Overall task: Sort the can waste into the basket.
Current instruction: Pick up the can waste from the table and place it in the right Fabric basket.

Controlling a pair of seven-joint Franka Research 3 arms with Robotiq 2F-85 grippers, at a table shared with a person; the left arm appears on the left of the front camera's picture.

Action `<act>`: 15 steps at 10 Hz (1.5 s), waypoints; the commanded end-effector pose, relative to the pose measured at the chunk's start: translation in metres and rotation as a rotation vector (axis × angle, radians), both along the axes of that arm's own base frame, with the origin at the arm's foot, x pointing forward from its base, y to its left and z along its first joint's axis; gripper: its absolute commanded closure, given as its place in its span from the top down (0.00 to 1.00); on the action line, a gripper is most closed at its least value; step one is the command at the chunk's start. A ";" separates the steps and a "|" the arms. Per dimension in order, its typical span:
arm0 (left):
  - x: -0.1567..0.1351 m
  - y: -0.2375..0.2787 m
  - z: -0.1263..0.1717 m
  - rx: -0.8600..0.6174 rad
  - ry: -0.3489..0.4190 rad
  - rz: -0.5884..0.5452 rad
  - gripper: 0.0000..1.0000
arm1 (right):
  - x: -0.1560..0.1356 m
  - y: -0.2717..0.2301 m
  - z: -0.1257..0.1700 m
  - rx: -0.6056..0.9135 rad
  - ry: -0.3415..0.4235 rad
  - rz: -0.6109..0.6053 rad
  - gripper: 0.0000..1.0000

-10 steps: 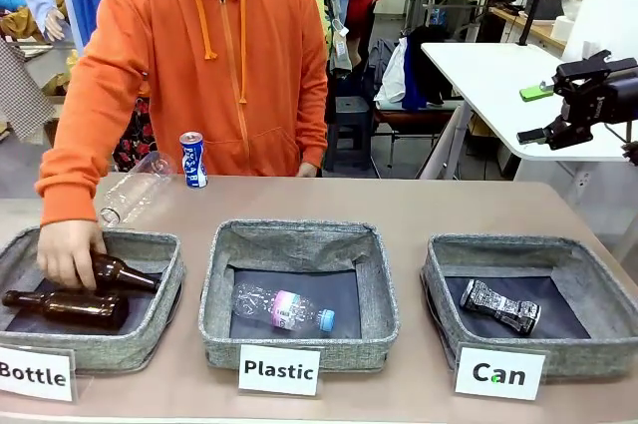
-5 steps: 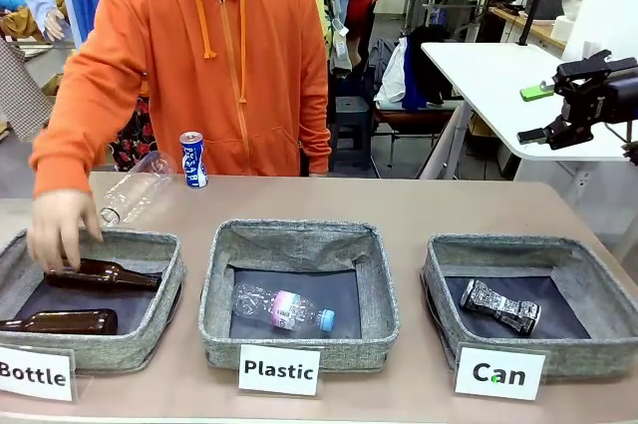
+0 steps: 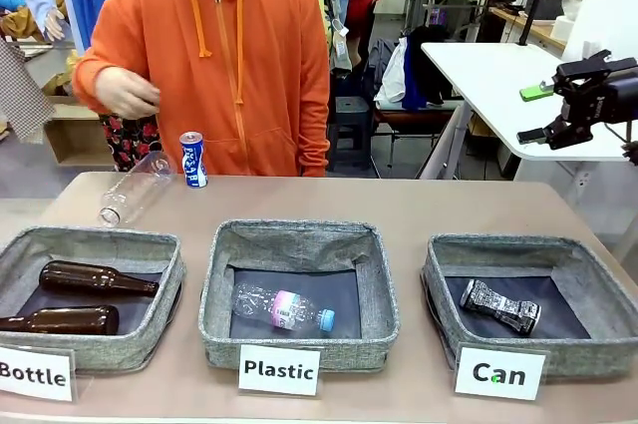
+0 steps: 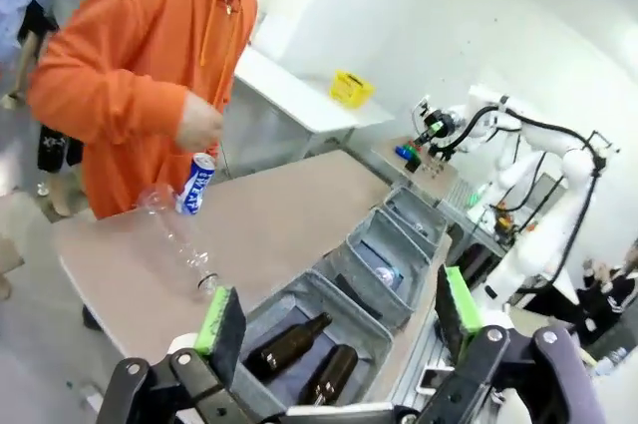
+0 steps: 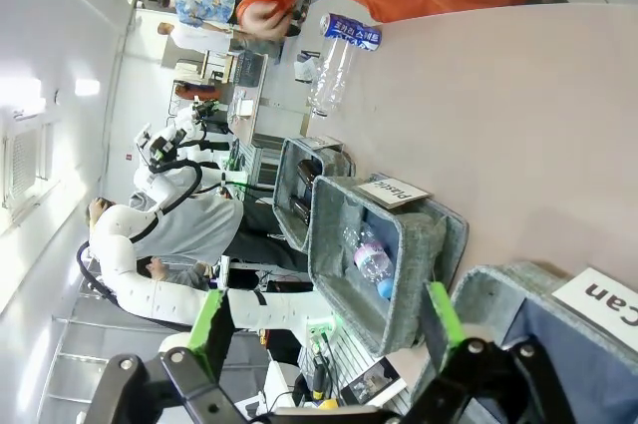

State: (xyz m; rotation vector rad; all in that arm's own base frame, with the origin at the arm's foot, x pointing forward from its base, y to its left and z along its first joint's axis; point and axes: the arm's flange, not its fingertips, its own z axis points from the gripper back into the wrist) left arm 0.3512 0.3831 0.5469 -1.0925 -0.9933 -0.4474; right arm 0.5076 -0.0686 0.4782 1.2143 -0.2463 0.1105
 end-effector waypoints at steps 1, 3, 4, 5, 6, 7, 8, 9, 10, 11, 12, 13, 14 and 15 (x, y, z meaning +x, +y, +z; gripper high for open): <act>0.057 -0.074 0.007 0.128 0.060 -0.086 1.00 | 0.000 0.000 0.003 -0.004 0.000 0.011 1.00; 0.109 -0.154 -0.005 0.305 0.055 -0.126 1.00 | 0.000 0.000 0.003 -0.004 0.000 0.011 1.00; 0.127 -0.189 -0.015 0.379 0.038 -0.163 1.00 | 0.000 0.000 0.003 -0.004 0.000 0.011 1.00; 0.141 -0.221 -0.029 0.430 0.024 -0.251 1.00 | 0.000 0.000 0.003 -0.004 0.000 0.011 1.00; 0.153 -0.258 -0.050 0.490 0.011 -0.364 1.00 | 0.000 0.000 0.003 -0.004 0.000 0.011 1.00; 0.164 -0.283 -0.068 0.518 -0.022 -0.421 1.00 | 0.000 0.000 0.003 -0.004 0.000 0.011 1.00; 0.177 -0.301 -0.082 0.572 -0.124 -0.329 1.00 | 0.000 0.000 0.003 -0.004 0.000 0.011 1.00; 0.192 -0.320 -0.100 0.617 -0.191 -0.330 1.00 | 0.000 0.000 0.003 -0.004 0.000 0.011 1.00; 0.214 -0.339 -0.126 0.731 -0.246 -0.373 1.00 | 0.000 0.000 0.003 -0.004 0.000 0.011 1.00; 0.233 -0.353 -0.144 0.754 -0.251 -0.374 1.00 | 0.000 0.000 0.003 -0.004 0.000 0.011 1.00; 0.247 -0.363 -0.152 0.753 -0.250 -0.342 1.00 | 0.000 0.000 0.003 -0.004 0.000 0.011 1.00; 0.256 -0.370 -0.156 0.734 -0.268 -0.347 1.00 | 0.000 0.000 0.003 -0.004 0.000 0.011 1.00; 0.265 -0.373 -0.149 0.665 -0.145 -0.334 1.00 | 0.000 0.000 0.003 -0.004 0.000 0.011 1.00; 0.247 -0.372 -0.162 0.767 -0.234 -0.367 1.00 | 0.000 0.000 0.003 -0.004 0.000 0.011 1.00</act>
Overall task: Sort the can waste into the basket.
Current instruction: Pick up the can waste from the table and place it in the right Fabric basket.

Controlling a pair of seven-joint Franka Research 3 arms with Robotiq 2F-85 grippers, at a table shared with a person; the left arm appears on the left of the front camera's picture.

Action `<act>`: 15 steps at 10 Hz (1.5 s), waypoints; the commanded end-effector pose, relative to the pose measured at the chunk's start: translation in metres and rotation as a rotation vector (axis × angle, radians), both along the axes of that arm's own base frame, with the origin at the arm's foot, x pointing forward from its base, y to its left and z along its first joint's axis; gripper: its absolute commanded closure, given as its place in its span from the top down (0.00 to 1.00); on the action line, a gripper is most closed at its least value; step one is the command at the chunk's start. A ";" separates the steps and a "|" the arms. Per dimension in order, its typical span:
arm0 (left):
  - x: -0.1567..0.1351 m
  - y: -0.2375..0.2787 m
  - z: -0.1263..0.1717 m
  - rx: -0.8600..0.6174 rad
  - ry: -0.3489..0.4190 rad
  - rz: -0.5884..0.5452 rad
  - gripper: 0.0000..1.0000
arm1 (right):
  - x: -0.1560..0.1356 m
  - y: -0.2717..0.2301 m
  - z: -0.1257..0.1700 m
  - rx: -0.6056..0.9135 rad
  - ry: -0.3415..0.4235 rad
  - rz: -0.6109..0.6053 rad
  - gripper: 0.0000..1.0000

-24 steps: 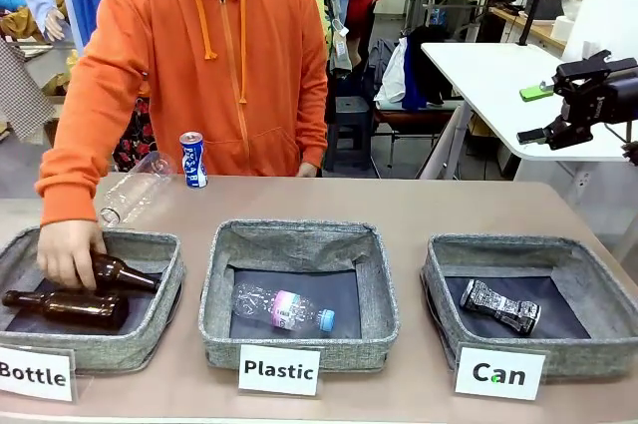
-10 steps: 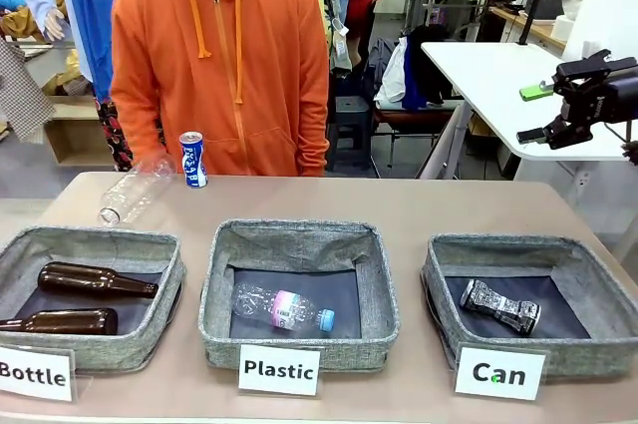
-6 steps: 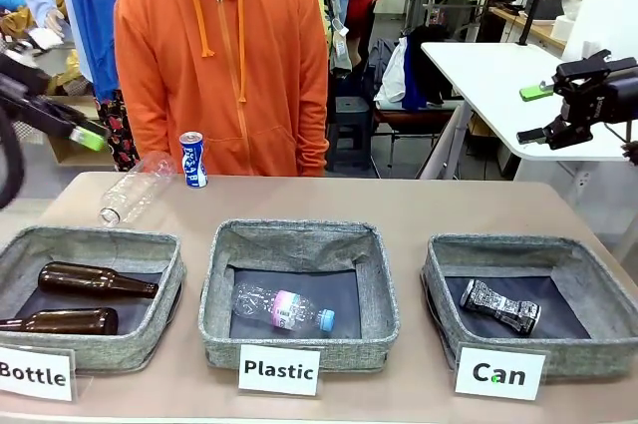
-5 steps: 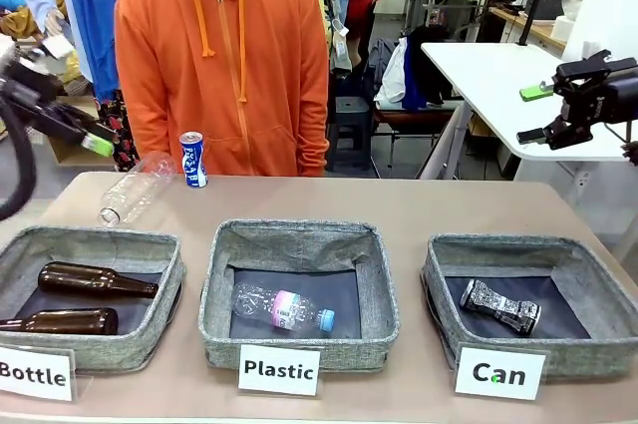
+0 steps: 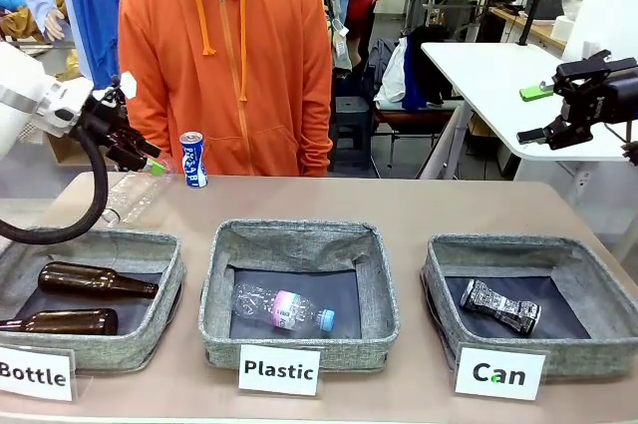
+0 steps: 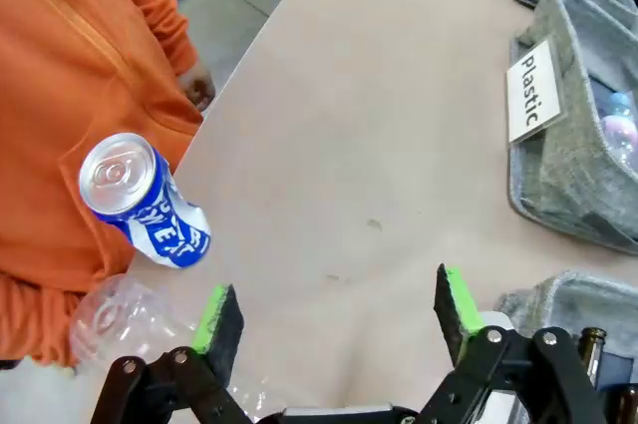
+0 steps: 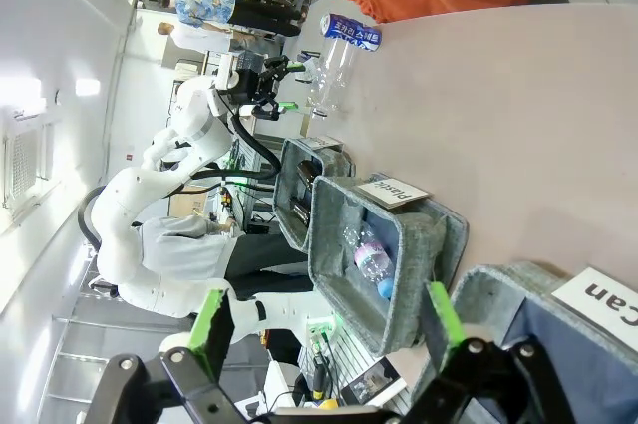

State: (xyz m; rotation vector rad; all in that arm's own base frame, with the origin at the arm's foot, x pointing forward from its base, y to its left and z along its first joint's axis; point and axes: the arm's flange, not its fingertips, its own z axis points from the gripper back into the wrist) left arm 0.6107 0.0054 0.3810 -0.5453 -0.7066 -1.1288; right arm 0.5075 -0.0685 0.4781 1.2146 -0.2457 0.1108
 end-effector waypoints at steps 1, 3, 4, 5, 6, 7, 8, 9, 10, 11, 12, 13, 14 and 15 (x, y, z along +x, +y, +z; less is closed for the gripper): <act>-0.012 0.006 0.004 0.025 -0.027 -0.022 1.00 | 0.000 0.000 0.003 -0.004 -0.001 0.010 1.00; -0.002 0.002 0.001 0.006 -0.004 -0.003 1.00 | 0.000 0.000 0.003 -0.004 -0.001 0.010 1.00; -0.015 0.004 0.002 0.017 -0.140 0.048 1.00 | 0.000 0.000 0.003 -0.004 -0.001 0.010 1.00; -0.015 0.033 0.025 -0.060 -0.148 0.028 1.00 | 0.000 0.000 0.003 -0.004 -0.001 0.010 1.00; -0.023 0.080 0.062 -0.130 -0.175 0.081 1.00 | 0.000 0.000 0.003 -0.004 -0.001 0.010 1.00; -0.045 0.131 0.105 -0.181 -0.229 0.161 1.00 | 0.000 0.000 0.003 -0.004 -0.001 0.010 1.00; -0.086 0.183 0.145 -0.218 -0.229 0.074 1.00 | 0.000 0.000 0.003 -0.004 -0.001 0.010 1.00; -0.109 0.227 0.167 -0.269 -0.271 0.271 1.00 | 0.000 0.000 0.003 -0.004 -0.001 0.010 1.00; -0.128 0.266 0.176 -0.317 -0.276 0.384 1.00 | 0.000 0.000 0.003 -0.004 -0.001 0.010 1.00; -0.150 0.303 0.175 -0.372 -0.291 0.480 1.00 | 0.000 0.000 0.003 -0.004 -0.001 0.010 1.00; -0.179 0.338 0.167 -0.432 -0.327 0.579 1.00 | 0.000 0.000 0.003 -0.004 -0.001 0.010 1.00; -0.200 0.361 0.155 -0.493 -0.363 0.595 1.00 | 0.000 0.000 0.003 -0.004 -0.001 0.010 1.00; -0.218 0.377 0.142 -0.530 -0.398 0.635 1.00 | 0.000 0.000 0.003 -0.004 -0.001 0.010 1.00; -0.227 0.389 0.129 -0.563 -0.395 0.621 1.00 | 0.000 0.000 0.003 -0.004 -0.001 0.010 1.00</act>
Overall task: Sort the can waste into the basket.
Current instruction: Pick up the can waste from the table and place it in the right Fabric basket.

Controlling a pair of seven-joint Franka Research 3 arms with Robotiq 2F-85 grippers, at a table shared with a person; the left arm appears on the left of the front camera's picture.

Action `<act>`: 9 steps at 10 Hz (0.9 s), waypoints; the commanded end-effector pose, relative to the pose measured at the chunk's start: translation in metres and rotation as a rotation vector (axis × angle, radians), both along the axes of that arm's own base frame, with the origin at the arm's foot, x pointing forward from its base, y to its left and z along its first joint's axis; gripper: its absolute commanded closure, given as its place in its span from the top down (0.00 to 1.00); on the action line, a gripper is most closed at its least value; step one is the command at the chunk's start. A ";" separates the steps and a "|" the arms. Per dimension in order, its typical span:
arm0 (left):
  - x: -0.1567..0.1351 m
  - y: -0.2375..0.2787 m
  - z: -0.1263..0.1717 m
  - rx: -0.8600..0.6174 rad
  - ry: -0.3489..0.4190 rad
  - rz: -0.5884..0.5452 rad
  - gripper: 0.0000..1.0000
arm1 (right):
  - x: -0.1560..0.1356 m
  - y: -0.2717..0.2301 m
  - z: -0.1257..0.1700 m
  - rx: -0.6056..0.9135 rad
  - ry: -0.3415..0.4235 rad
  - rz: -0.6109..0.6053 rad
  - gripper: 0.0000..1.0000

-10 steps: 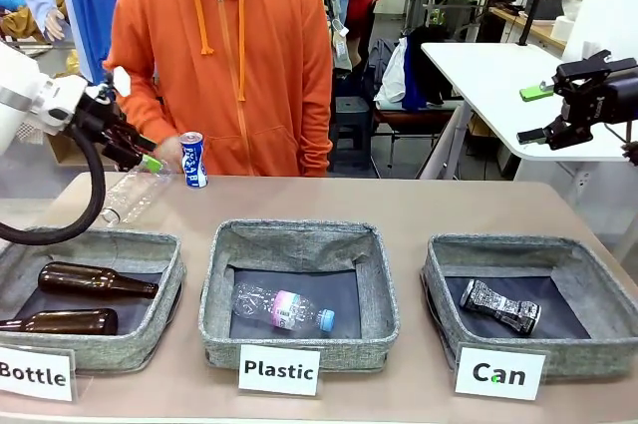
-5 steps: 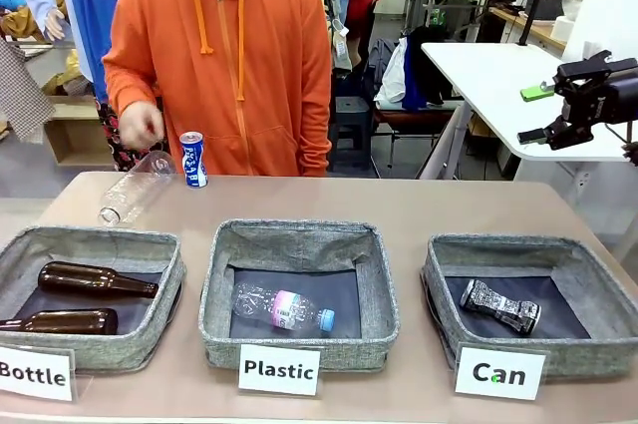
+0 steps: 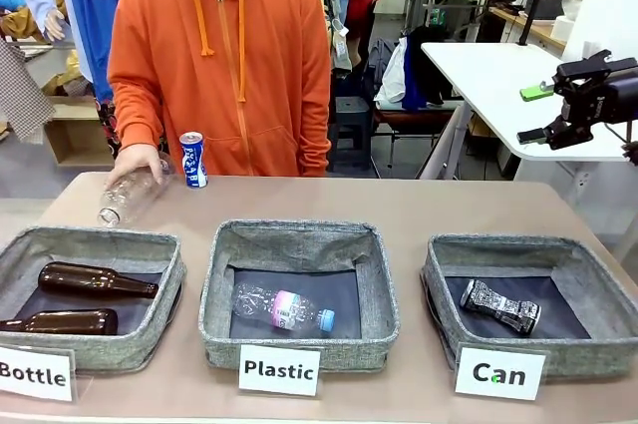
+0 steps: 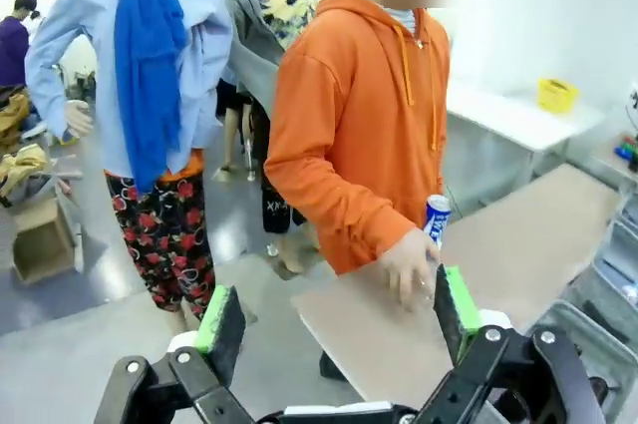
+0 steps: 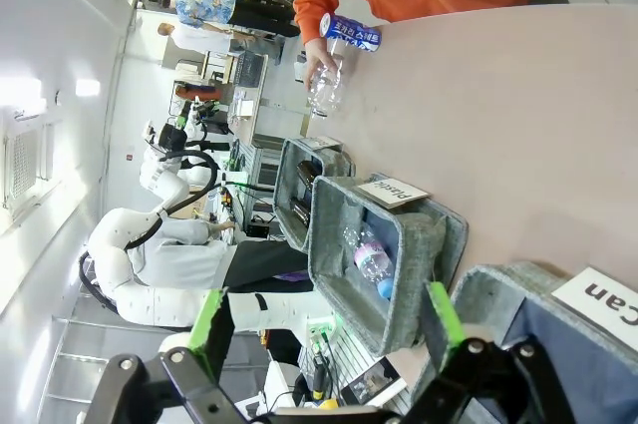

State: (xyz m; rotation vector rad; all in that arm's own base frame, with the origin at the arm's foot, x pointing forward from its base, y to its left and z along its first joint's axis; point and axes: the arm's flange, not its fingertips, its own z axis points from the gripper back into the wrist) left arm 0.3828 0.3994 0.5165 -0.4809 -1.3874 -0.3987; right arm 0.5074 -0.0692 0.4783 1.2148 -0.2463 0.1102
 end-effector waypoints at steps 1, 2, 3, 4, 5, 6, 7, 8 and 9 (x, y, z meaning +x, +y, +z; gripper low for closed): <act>0.002 -0.002 -0.016 -0.022 -0.056 -0.042 1.00 | 0.000 0.000 0.003 -0.004 0.000 0.011 1.00; 0.012 -0.008 -0.020 -0.002 -0.038 -0.060 1.00 | 0.000 0.000 0.003 -0.004 0.000 0.011 1.00; 0.027 -0.020 -0.019 0.031 -0.016 -0.074 1.00 | 0.000 0.000 0.003 -0.004 0.000 0.011 1.00; 0.052 -0.038 -0.017 0.074 0.020 -0.100 1.00 | 0.000 0.000 0.003 -0.004 0.000 0.011 1.00; 0.082 -0.060 -0.014 0.129 0.064 -0.156 1.00 | 0.000 0.000 0.003 -0.004 0.000 0.011 1.00; 0.102 -0.070 -0.006 0.162 0.118 -0.175 1.00 | 0.000 0.000 0.003 -0.004 0.000 0.011 1.00; 0.100 -0.057 0.011 0.137 0.128 -0.126 1.00 | 0.000 0.000 0.003 -0.004 0.000 0.011 1.00; 0.080 -0.023 0.032 0.026 0.068 -0.120 1.00 | 0.000 0.000 0.003 -0.004 0.000 0.011 1.00; 0.049 0.010 0.041 -0.077 0.005 -0.052 1.00 | 0.000 0.000 0.003 -0.004 0.000 0.011 1.00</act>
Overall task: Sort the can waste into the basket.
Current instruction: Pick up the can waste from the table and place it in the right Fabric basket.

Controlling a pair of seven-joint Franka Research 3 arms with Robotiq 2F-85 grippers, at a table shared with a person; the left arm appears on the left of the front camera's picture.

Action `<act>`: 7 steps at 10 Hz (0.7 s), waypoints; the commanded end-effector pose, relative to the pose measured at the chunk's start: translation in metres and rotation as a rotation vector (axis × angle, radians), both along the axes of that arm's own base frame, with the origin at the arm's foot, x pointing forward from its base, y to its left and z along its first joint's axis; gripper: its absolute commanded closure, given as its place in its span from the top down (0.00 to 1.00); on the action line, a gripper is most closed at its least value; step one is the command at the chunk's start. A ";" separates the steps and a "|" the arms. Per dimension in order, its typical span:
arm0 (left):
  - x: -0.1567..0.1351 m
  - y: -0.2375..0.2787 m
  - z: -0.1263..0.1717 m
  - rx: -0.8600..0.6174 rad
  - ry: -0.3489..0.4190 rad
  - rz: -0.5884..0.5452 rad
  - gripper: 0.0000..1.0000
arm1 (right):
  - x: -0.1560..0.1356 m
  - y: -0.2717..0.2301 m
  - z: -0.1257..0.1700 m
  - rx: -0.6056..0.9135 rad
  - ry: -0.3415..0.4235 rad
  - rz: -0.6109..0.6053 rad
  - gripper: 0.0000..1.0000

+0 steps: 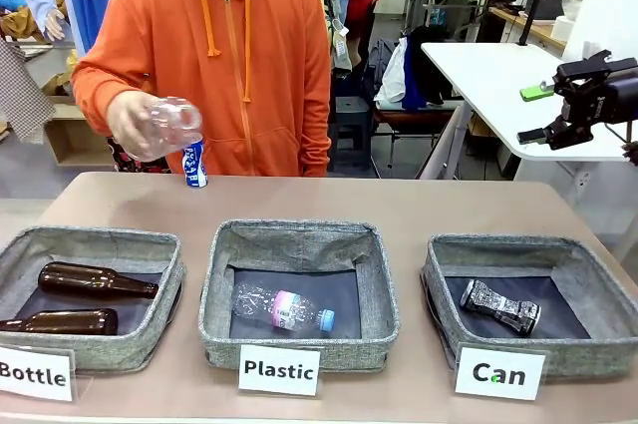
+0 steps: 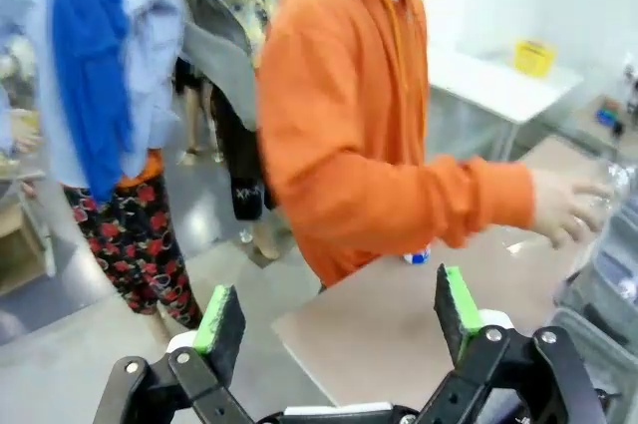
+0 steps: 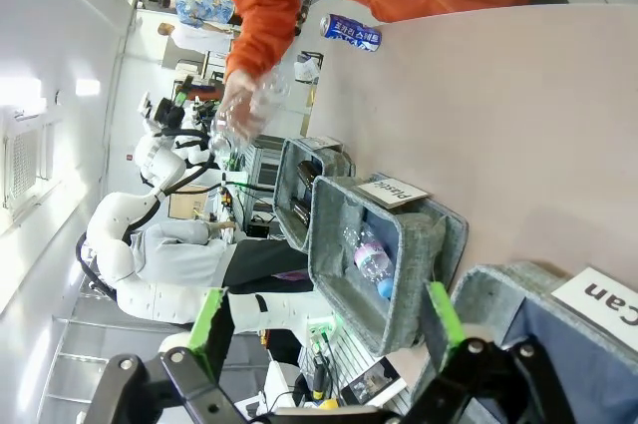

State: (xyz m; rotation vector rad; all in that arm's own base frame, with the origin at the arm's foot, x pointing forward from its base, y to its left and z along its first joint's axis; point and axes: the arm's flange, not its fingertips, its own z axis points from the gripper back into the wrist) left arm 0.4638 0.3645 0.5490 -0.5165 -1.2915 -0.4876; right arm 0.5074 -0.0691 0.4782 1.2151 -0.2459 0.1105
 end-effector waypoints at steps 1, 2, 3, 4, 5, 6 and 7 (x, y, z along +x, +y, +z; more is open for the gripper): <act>-0.070 0.065 0.000 -0.200 -0.163 0.043 1.00 | 0.000 0.000 0.003 -0.004 0.000 0.010 1.00; -0.091 0.075 -0.018 -0.234 -0.226 0.028 1.00 | 0.000 0.000 0.003 -0.004 0.000 0.010 1.00; -0.102 0.081 -0.036 -0.254 -0.231 0.056 1.00 | 0.000 0.000 0.003 -0.004 0.000 0.010 1.00; -0.105 0.085 -0.049 -0.263 -0.231 0.048 1.00 | 0.000 0.000 0.003 -0.004 0.000 0.010 1.00; -0.101 0.085 -0.055 -0.261 -0.214 0.045 1.00 | 0.000 0.000 0.003 -0.004 0.000 0.010 1.00; -0.092 0.082 -0.057 -0.241 -0.196 0.043 1.00 | 0.000 0.000 0.003 -0.004 0.000 0.010 1.00; -0.081 0.077 -0.054 -0.221 -0.187 0.039 1.00 | 0.000 0.000 0.003 -0.004 0.000 0.010 1.00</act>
